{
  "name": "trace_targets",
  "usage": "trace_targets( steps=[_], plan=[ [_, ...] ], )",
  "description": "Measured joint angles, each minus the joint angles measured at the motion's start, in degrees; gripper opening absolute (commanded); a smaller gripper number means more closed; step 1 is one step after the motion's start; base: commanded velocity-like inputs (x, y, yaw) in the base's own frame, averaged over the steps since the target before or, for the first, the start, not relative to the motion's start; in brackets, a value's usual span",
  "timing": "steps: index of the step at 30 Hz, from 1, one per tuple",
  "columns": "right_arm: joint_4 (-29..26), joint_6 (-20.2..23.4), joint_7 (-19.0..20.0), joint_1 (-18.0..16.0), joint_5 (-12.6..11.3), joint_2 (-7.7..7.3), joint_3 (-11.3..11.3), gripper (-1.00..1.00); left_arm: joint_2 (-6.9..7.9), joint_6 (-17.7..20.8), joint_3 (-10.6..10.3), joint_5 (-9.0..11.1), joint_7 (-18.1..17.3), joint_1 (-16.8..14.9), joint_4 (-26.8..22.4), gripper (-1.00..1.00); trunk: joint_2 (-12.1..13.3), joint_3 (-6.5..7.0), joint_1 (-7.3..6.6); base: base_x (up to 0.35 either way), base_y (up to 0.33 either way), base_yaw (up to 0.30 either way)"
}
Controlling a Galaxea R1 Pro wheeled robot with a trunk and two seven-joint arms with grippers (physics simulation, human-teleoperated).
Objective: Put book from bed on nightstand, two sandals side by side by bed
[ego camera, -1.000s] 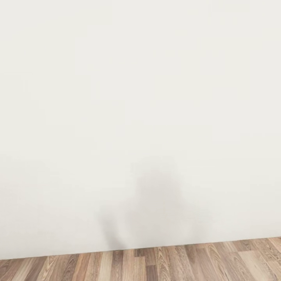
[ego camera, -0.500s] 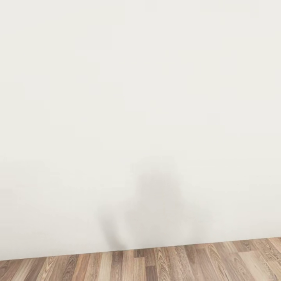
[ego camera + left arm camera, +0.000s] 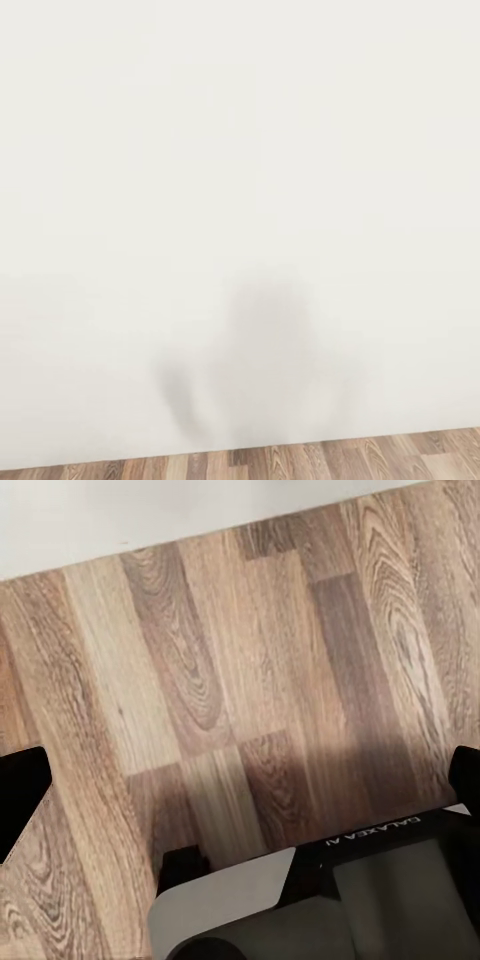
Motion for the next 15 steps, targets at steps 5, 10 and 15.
trace_targets(
  steps=[5, 10, 15],
  plan=[
    [0.00, 0.19, 0.13, 0.00, -0.06, 0.01, 0.03, 1.00, 0.00, 0.00, 0.00, -0.01, 0.00, -0.01, 0.00, 1.00, 0.01, 0.00, 0.02, 0.137, 0.000, 0.000],
    [0.00, 0.24, 0.17, 0.00, 0.00, 0.02, 0.04, 1.00, 0.00, 0.00, 0.00, -0.02, -0.03, 0.00, 0.01, 1.00, 0.01, 0.00, 0.03, 0.030, 0.000, -0.071],
    [-0.01, 0.25, 0.19, 0.01, -0.09, 0.00, 0.03, 1.00, -0.01, 0.00, 0.00, -0.02, -0.03, 0.01, 0.02, 1.00, 0.01, 0.00, 0.03, 0.004, 0.000, -0.241]
  ],
)
